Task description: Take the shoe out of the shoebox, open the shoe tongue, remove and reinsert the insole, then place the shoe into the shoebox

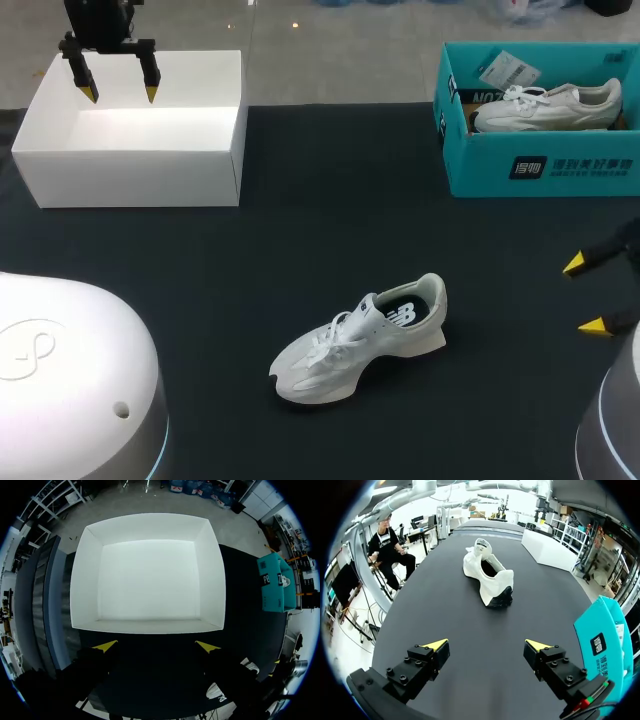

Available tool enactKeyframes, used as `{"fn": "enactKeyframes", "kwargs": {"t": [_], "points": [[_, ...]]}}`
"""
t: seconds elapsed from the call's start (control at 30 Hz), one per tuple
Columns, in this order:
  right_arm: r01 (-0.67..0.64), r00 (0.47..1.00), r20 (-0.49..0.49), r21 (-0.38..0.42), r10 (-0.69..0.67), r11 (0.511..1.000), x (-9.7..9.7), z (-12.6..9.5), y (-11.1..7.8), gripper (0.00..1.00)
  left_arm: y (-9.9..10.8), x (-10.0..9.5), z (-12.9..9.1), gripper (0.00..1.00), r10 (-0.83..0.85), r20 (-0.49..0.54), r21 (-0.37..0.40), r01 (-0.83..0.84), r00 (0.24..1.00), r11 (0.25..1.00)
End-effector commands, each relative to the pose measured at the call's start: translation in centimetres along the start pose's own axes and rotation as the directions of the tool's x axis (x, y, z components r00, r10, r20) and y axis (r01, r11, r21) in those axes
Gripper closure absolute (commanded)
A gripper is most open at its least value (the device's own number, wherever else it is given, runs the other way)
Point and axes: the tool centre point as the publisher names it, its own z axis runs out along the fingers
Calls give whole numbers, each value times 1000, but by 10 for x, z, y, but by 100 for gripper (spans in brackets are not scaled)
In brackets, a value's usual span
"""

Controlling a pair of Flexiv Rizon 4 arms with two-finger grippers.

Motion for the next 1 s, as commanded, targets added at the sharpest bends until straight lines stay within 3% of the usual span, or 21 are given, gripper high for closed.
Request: {"fn": "enactKeyframes", "kwargs": {"t": [0.03, 0.2, 0.37, 0.63, 1.0], "points": [[9, 1000, -8, -2, -9, 1000, -8, 33, 14, 0, 0, 0, 0, 0, 0, 0, 0, 0, 1000, 1000], [-2, 1000, -19, -40, 1, 999, -17, 66, 21, 0, 0, 0, 0, 0, 0, 0, 0, 0, 1000, 1000], [48, 994, -92, -143, -61, 989, -30, 94, 29, 0, 0, 0, 0, 0, 0, 0, 0, 0, 1000, 1000], [93, 981, -159, -118, -111, 989, -51, 126, 42, 0, 0, 0, 0, 0, 0, 0, 0, 0, 1000, 1000], [95, 977, -179, -132, -118, 987, -71, 149, 47, 0, 0, 0, 0, 0, 0, 0, 0, 0, 1000, 1000]]}}
